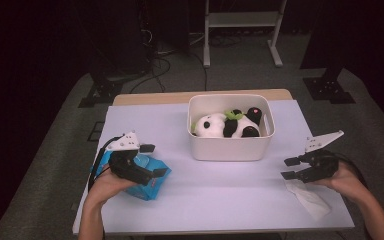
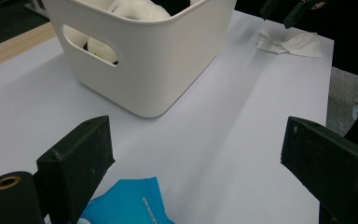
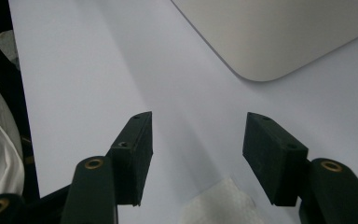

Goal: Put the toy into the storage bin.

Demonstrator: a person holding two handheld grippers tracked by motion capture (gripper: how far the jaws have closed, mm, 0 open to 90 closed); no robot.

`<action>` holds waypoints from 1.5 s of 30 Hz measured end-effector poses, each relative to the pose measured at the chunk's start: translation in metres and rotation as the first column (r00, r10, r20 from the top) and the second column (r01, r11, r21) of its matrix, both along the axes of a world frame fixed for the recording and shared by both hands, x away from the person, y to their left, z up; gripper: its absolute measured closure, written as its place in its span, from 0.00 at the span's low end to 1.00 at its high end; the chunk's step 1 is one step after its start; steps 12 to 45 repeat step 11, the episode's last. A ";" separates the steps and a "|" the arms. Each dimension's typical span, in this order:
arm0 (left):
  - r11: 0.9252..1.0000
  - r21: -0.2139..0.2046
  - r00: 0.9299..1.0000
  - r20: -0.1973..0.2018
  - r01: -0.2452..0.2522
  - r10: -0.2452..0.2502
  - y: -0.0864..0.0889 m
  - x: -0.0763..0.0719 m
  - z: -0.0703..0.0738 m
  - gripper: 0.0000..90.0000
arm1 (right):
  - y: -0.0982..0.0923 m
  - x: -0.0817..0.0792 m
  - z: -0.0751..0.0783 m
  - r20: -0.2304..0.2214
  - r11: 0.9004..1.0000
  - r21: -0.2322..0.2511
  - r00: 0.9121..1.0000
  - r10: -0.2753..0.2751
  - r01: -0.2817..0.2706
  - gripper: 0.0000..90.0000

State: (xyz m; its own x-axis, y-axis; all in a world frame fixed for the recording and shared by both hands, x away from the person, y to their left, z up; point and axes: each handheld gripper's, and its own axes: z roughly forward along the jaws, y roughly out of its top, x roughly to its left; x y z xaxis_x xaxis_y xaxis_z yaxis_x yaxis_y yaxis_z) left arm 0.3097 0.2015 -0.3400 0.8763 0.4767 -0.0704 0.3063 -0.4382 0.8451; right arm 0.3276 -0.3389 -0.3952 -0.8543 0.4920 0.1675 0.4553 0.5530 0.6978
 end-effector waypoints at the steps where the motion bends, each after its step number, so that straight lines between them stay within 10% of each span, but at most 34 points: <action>1: 1.000 0.001 1.000 0.002 0.002 -0.002 0.000 0.000 0.000 0.09 | -0.001 -0.001 -0.001 0.000 1.000 0.004 1.000 -0.001 0.001 0.46; 45: 1.000 0.013 1.000 0.006 0.006 -0.006 -0.002 -0.001 0.000 0.09 | -0.005 -0.011 -0.008 0.004 0.999 0.031 1.000 -0.017 0.017 0.45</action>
